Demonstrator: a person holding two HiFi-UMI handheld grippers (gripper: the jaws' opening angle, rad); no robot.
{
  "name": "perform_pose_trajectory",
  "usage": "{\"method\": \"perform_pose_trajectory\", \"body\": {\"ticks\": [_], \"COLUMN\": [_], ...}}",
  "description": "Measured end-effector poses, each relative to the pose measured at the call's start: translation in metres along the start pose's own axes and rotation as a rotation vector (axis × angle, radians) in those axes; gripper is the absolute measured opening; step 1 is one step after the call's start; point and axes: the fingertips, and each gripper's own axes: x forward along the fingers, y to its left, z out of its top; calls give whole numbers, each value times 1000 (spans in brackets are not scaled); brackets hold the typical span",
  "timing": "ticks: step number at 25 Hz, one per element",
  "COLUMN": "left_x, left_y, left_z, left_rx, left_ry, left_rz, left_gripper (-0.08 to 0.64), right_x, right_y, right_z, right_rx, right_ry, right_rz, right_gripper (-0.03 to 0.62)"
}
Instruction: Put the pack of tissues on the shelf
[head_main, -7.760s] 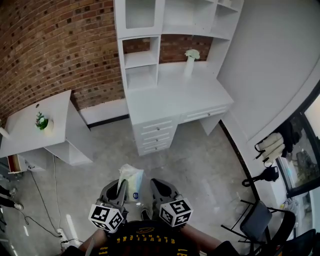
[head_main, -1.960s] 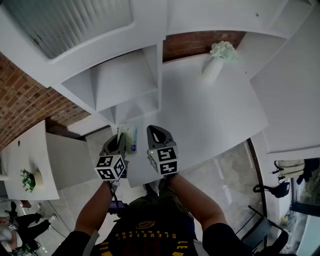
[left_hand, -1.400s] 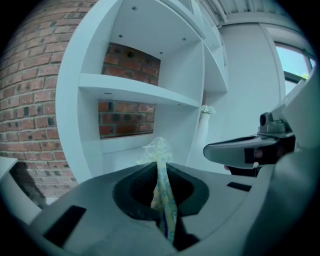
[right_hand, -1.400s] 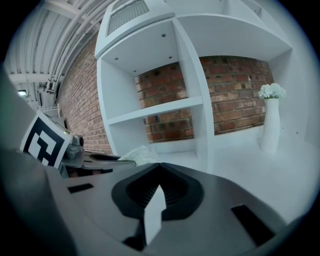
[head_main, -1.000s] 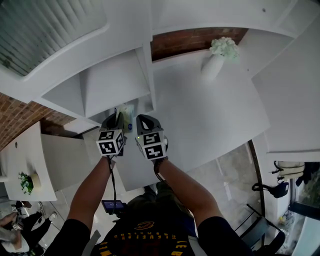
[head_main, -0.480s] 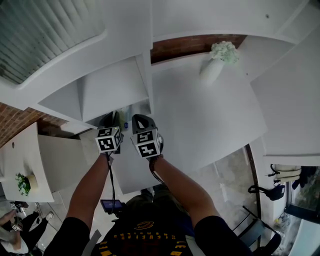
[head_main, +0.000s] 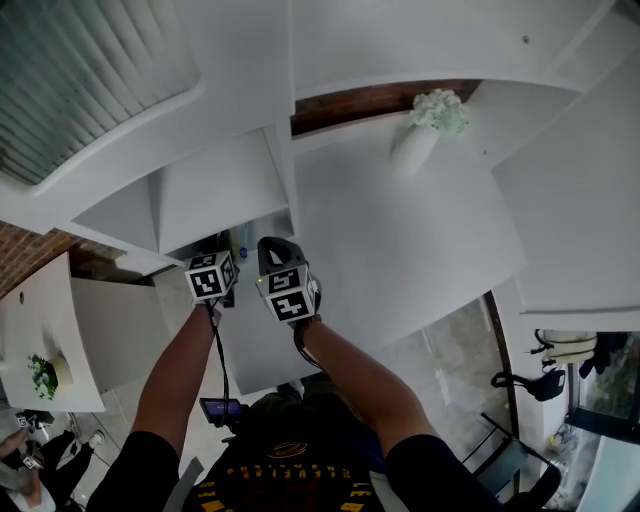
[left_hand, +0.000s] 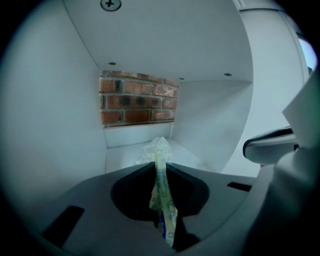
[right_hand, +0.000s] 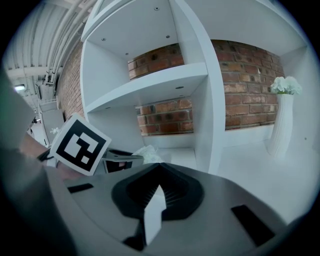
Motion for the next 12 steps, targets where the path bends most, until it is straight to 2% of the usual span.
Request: {"method": "perform_pose_trajectory", "body": {"ticks": [7, 12], "left_x": [7, 4], "left_y": [0, -5], "left_z": [1, 10], "left_rx": [0, 19], "left_ry": [20, -5], "left_rz": [-6, -25], "left_gripper": [30, 113], "right_x": [-3, -10], "right_y": [-1, -3], "right_z": [3, 9], "right_rx": [27, 23], "right_ry": [-14, 6], "right_rz": [-3, -20], "right_gripper": [-2, -2]}}
